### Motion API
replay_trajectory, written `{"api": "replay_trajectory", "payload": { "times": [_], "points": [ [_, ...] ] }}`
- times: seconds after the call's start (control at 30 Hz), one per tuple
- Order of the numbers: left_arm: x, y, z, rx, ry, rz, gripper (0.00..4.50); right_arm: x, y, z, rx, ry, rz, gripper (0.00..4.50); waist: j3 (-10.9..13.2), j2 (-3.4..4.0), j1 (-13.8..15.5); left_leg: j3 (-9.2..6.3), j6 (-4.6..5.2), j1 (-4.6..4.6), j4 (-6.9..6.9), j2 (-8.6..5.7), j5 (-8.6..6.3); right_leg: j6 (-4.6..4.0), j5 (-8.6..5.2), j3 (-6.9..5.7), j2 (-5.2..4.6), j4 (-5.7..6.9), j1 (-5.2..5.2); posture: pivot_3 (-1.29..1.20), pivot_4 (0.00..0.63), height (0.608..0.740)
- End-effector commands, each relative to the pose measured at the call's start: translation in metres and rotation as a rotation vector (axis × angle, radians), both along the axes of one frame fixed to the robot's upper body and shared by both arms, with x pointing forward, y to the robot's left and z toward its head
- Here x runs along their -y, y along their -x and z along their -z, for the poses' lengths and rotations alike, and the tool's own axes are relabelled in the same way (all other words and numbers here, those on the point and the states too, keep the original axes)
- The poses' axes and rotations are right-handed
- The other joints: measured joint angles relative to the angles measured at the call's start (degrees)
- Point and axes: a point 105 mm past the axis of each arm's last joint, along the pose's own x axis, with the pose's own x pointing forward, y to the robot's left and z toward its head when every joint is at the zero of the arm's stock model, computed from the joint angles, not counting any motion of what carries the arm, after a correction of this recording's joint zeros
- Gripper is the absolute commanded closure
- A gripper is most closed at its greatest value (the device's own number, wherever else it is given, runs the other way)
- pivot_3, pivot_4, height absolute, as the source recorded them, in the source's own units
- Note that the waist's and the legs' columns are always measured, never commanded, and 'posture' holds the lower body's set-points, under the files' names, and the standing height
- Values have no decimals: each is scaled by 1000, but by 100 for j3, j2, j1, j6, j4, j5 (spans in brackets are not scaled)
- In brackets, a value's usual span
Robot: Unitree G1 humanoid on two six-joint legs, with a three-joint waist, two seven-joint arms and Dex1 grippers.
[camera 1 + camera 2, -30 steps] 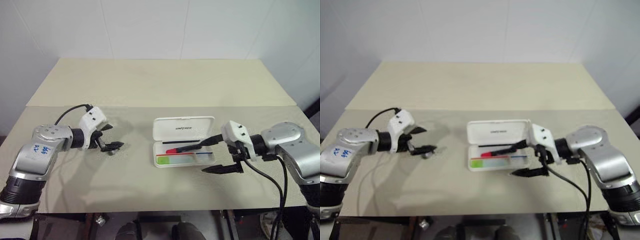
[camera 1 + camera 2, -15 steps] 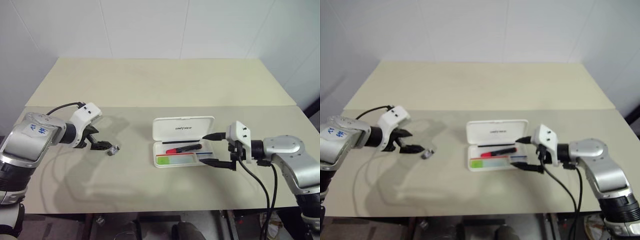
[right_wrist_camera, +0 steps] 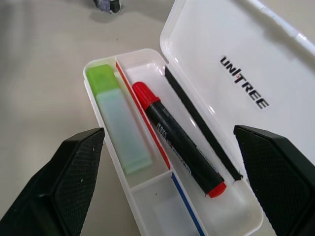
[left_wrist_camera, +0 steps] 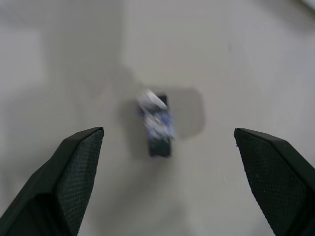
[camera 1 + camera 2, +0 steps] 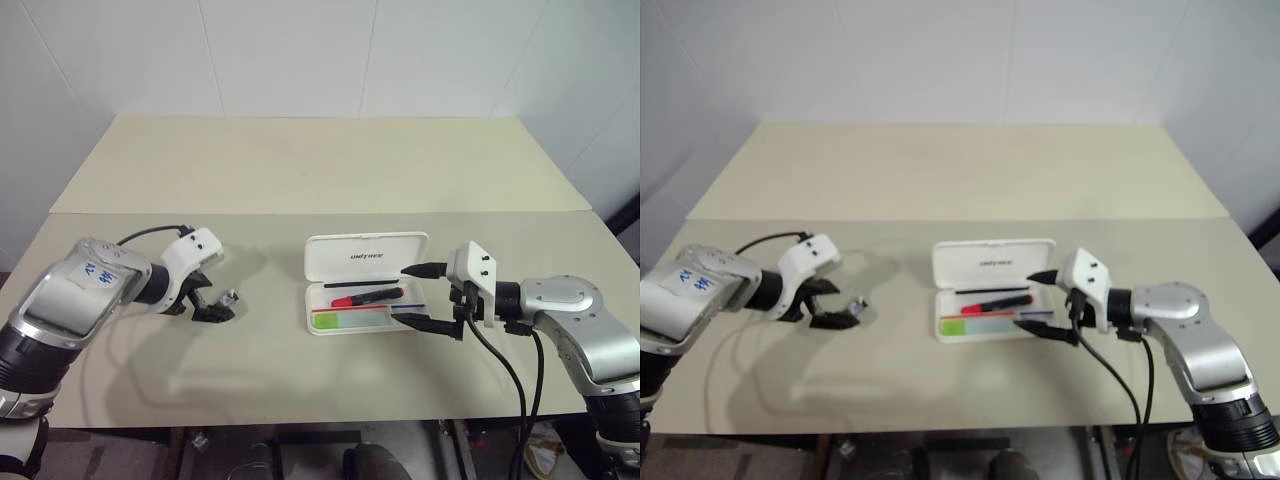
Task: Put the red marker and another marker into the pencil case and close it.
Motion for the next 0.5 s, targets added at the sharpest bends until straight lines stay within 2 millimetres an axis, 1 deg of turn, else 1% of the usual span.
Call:
{"api": "replay_trajectory", "payload": {
  "times": [0.03,0.13,0.23,0.4,0.5],
  "points": [
    [-4,0,-6,39,-38,3,0,-6,5,-15,55,-18,-24,39,1,-1,3,0,0,0,0,-1,0,0,0,0,-1,1,0,0,150,740],
    [-1,-2,2,35,-39,6,0,-5,8,-16,52,-20,-19,39,1,-1,7,-1,1,0,0,-2,0,0,0,0,-3,0,2,0,150,740],
    [5,-5,5,44,-31,11,0,-4,11,-15,46,-18,-11,39,1,-2,14,-2,1,0,0,-2,0,0,0,0,-4,-2,3,0,150,740],
    [13,-11,8,67,-22,26,0,-2,14,-15,39,-14,0,39,1,-3,27,-3,1,-1,2,-3,0,0,0,1,-4,-1,4,0,150,740],
    [15,-18,5,100,-4,9,0,-2,15,-15,38,-13,2,39,1,-3,37,-3,1,1,2,-3,0,0,0,1,-4,2,5,0,150,740]
  ]
}}
